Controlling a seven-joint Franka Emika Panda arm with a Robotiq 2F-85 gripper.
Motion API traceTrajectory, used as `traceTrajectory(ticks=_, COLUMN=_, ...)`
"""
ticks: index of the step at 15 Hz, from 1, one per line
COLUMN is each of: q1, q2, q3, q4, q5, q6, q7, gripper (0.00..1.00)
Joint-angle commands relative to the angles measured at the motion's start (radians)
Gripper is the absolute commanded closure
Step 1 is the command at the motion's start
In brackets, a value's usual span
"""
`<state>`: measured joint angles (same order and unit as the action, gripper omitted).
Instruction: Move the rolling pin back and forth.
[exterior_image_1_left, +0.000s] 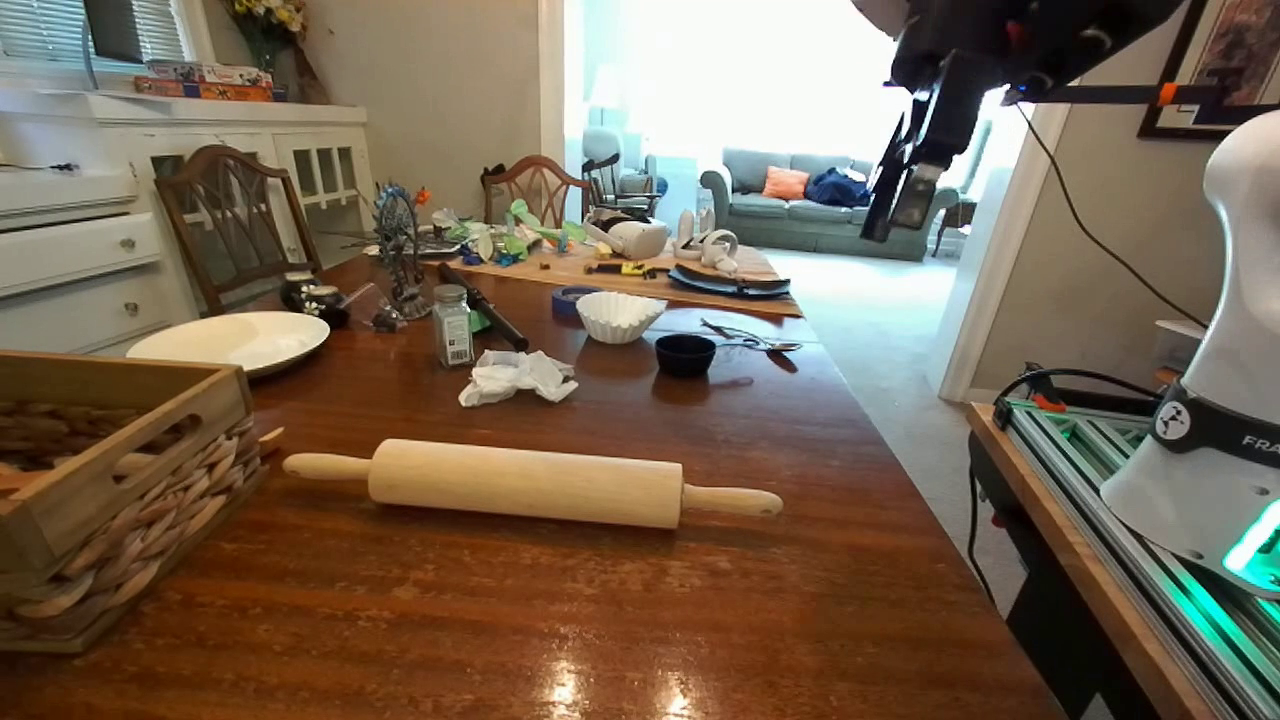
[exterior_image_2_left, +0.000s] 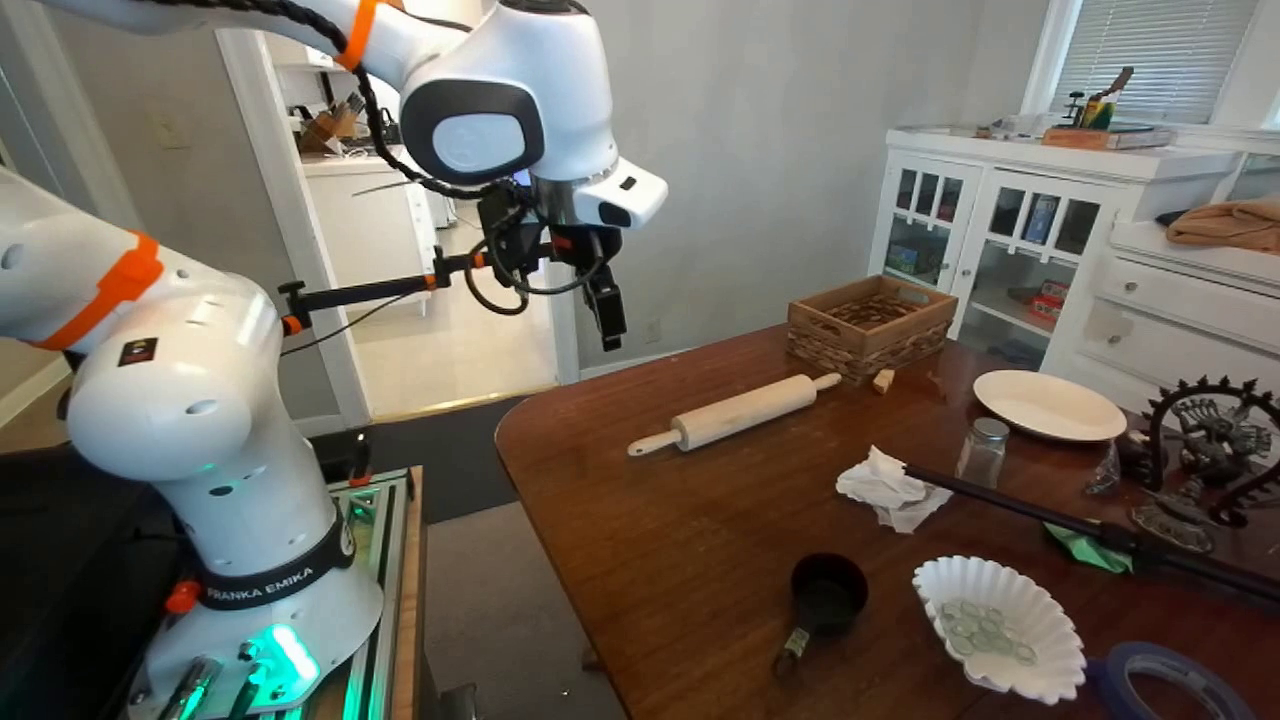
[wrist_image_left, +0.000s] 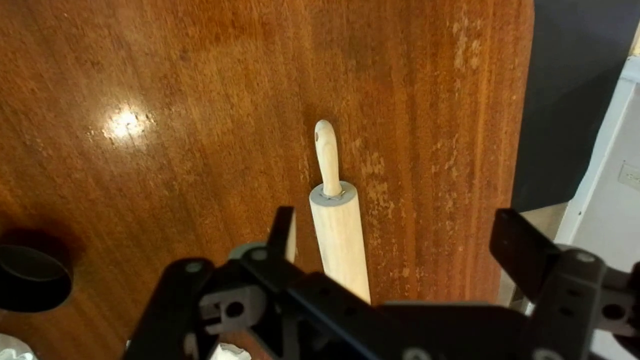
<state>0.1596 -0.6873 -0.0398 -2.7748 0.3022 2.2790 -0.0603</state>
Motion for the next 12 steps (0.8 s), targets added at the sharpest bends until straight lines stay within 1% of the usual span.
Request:
traceTrajectory(ticks=1, q1=0.027, q2=0.179, q3=-0.002, q4=0.015, q5=0.053, q6=0.147, q7=-0.039, gripper=0.0)
traceTrajectory(ticks=2, q1=0.038, q2=0.22, q3=0.0, q4=0.017, q5=0.071, q6=0.188, q7=-0.036, gripper=0.0)
traceTrajectory(ticks=4, q1=0.074, q2=0.297, q3=-0.01, q4=0.022, q5=0.114, q6=0.278, q7=-0.081, gripper=0.0)
traceTrajectory(ticks=6, q1=0.113, q2=0.37, q3=-0.021, q4=0.038, q5=0.16, q6=0.318, q7=-0.148, gripper=0.0)
traceTrajectory(ticks=9, q1=0.146, q2=0.474, q3=-0.02, q4=0.078, q5=0.218, q6=0.337, q7=-0.247, gripper=0.0)
traceTrajectory(ticks=12, q1=0.137, q2=0.574, q3=0.021, q4=0.115, q5=0.202, q6=0.35, q7=-0.3, gripper=0.0)
